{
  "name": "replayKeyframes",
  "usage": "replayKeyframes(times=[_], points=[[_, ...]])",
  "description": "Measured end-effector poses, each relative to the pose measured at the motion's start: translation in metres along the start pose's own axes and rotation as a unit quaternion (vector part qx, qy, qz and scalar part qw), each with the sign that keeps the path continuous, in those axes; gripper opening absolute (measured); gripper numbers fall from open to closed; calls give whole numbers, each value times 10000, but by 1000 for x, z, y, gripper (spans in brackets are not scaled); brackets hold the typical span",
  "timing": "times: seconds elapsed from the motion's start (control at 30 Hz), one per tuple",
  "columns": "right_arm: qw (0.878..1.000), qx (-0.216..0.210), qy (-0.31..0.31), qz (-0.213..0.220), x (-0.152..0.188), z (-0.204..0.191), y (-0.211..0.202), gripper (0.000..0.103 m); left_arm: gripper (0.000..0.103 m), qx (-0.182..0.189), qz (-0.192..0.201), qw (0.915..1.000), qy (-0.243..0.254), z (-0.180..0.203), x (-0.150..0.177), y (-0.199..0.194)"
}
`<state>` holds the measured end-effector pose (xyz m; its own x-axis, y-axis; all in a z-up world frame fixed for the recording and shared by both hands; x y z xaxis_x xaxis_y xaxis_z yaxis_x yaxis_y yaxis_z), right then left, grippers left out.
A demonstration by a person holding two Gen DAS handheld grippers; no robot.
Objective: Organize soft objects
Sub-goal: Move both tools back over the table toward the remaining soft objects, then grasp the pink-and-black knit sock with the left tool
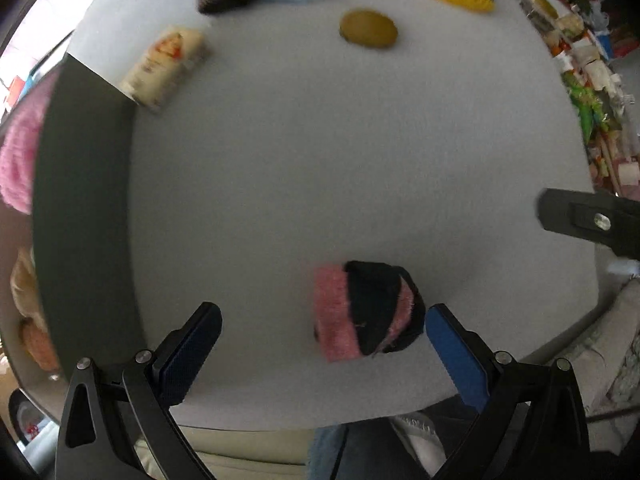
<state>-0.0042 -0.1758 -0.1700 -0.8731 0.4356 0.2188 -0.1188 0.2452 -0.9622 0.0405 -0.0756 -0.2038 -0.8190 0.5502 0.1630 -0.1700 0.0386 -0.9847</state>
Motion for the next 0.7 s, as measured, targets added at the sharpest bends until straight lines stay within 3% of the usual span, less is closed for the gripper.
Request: replayKeyframes(times=[0.33, 0.7], points=[[9997, -27, 74, -228, 13, 24, 16, 103, 103, -9, -183, 9996, -234, 14, -6, 25], [9996, -63, 63, -251, 10, 20, 18, 103, 103, -182, -335, 9990, -252, 18, -21, 50]])
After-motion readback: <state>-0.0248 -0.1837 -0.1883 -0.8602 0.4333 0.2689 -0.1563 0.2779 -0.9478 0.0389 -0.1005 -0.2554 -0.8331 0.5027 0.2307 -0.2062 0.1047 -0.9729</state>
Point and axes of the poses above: each gripper's, at about its wrist camera, not at the fingertips, and y roughly the way its jaws point, z to its right, x to its underside, the point moved 5 cm from there along y, roughly the way its jaws point, and after that the axes turned 5 degrees about -z, right-handed, at the moved point
